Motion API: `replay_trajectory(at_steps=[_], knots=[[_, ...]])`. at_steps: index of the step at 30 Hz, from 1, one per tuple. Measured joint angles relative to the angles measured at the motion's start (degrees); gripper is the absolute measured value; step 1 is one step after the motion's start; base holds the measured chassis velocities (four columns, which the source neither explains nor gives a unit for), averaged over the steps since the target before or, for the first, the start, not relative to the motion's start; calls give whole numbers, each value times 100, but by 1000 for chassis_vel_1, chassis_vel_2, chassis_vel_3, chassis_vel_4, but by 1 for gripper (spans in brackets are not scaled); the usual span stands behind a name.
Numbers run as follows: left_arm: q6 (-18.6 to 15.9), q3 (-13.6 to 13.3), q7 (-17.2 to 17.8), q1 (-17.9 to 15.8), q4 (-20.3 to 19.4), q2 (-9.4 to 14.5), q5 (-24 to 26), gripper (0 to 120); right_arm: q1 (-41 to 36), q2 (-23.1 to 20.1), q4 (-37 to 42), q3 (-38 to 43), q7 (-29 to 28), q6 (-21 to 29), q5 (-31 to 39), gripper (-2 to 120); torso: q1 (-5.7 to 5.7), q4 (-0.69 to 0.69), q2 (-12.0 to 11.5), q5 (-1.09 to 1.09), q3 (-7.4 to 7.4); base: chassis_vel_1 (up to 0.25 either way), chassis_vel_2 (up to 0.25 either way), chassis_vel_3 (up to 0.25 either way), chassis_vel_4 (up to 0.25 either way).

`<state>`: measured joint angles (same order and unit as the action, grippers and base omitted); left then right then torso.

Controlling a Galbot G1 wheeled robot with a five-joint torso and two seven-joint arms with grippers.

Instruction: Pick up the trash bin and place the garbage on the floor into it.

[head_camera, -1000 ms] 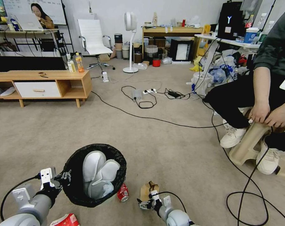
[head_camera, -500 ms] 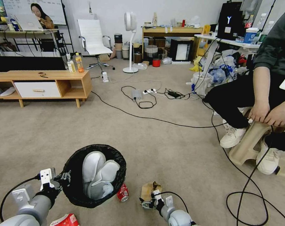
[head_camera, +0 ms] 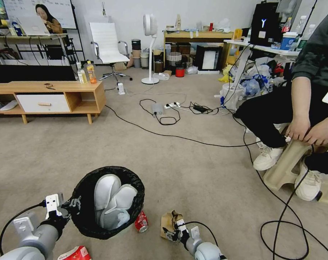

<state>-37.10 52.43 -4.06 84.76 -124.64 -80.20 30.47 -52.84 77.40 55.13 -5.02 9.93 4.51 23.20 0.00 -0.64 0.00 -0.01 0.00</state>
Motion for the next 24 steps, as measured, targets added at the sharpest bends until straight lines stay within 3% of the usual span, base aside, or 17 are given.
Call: replay_trajectory(at_steps=[16,24], knots=[[9,-6,-4,0,33,-12,-29,5,-1,-31,-18,3,15,-62,-5,0,0,2,-1,1,1,0,0,0,0],[11,28,-5,-5,64,33,10,5,-5,-275,134,77,30,-69,51,0,0,1,0,1,0,0,0,0,0]])
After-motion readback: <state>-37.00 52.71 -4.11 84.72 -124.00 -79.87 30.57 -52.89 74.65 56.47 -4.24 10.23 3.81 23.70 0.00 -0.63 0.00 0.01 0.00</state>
